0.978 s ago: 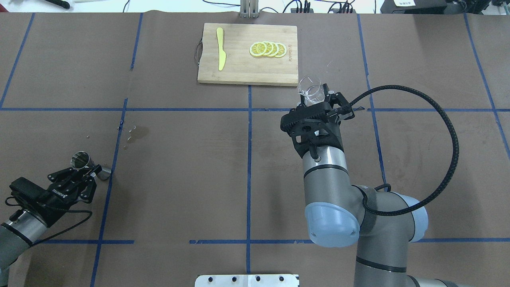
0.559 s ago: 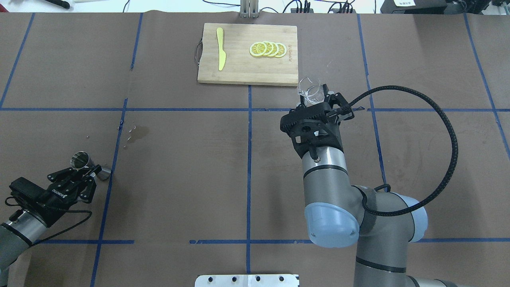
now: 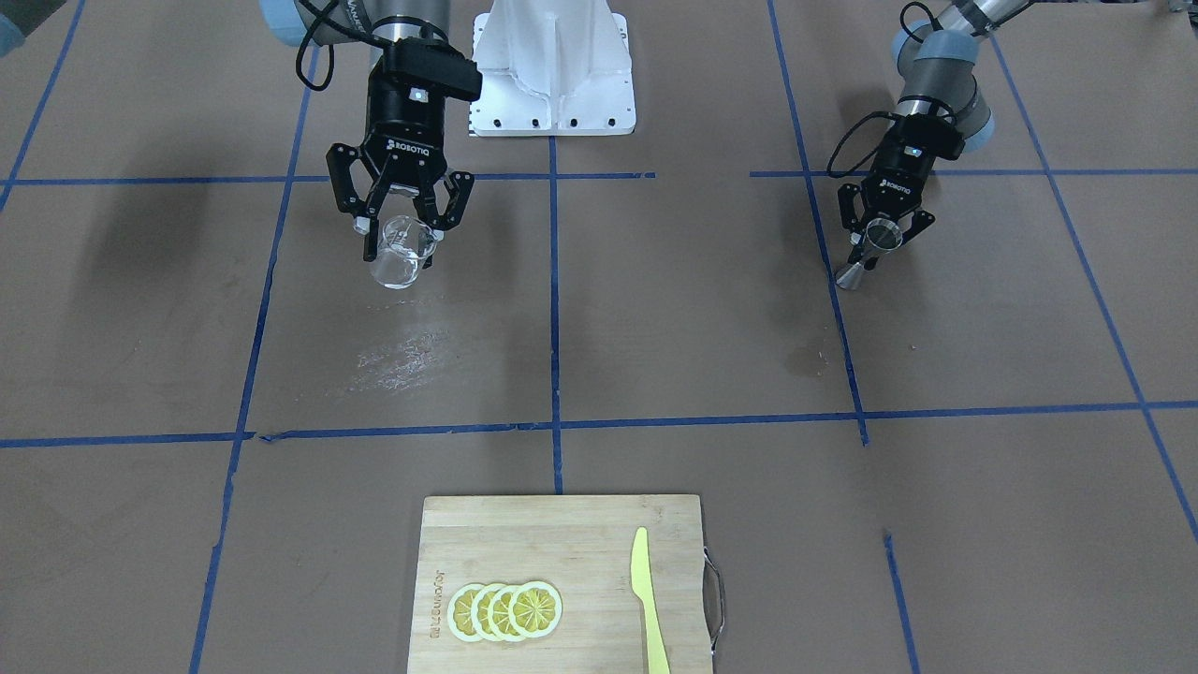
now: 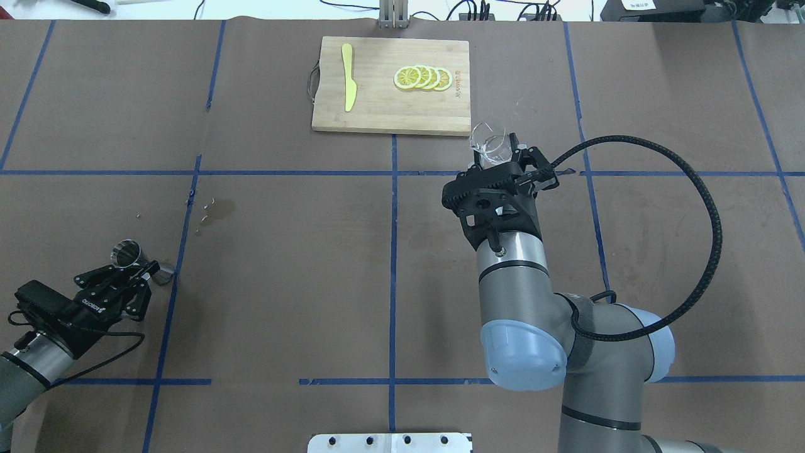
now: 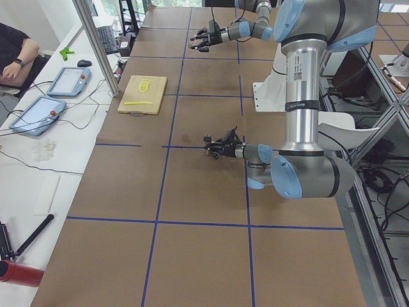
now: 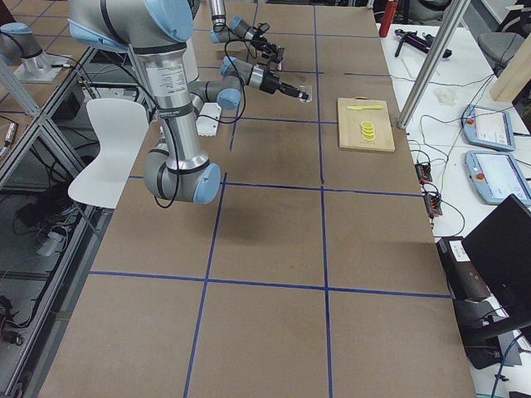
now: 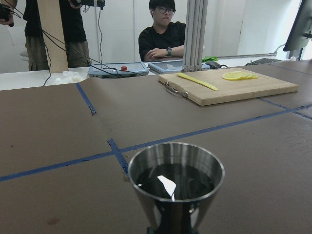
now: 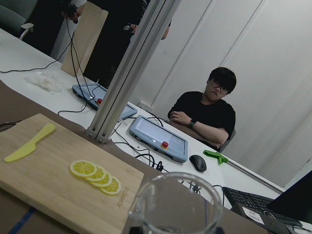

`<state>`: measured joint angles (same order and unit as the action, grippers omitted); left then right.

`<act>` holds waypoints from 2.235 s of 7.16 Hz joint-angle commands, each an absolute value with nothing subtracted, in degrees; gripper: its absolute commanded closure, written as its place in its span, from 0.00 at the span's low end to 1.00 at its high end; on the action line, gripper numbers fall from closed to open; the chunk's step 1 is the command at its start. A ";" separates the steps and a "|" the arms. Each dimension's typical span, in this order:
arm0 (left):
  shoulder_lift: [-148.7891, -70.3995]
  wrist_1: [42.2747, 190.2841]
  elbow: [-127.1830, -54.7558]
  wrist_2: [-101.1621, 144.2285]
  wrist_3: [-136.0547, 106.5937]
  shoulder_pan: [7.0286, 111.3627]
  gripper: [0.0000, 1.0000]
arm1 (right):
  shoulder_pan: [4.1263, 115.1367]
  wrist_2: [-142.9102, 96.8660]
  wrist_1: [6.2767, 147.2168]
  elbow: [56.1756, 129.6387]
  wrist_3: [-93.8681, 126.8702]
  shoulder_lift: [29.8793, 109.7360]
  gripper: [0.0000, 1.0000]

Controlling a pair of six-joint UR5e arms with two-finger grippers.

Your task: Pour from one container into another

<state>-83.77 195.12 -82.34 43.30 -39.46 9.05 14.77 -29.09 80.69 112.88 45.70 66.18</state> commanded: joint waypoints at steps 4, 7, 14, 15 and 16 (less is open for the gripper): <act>-83.85 195.12 -82.18 43.24 -39.46 9.05 0.86 | 14.68 -29.09 80.68 112.94 45.79 66.18 1.00; -83.94 195.21 -82.18 43.24 -39.46 9.05 0.79 | 14.68 -29.00 80.42 112.94 45.79 66.18 1.00; -83.85 195.21 -82.18 43.24 -38.94 8.96 0.49 | 14.68 -29.00 80.42 113.03 45.79 66.18 1.00; -83.76 195.21 -82.26 43.24 -38.85 8.96 0.42 | 14.68 -29.09 80.42 112.94 45.79 66.18 1.00; -83.50 195.64 -82.44 43.24 -38.67 9.05 0.27 | 14.68 -29.09 80.42 112.94 45.79 66.18 1.00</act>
<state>-83.71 195.32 -82.29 43.24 -38.85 8.98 14.68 -29.06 80.42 112.97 45.79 66.18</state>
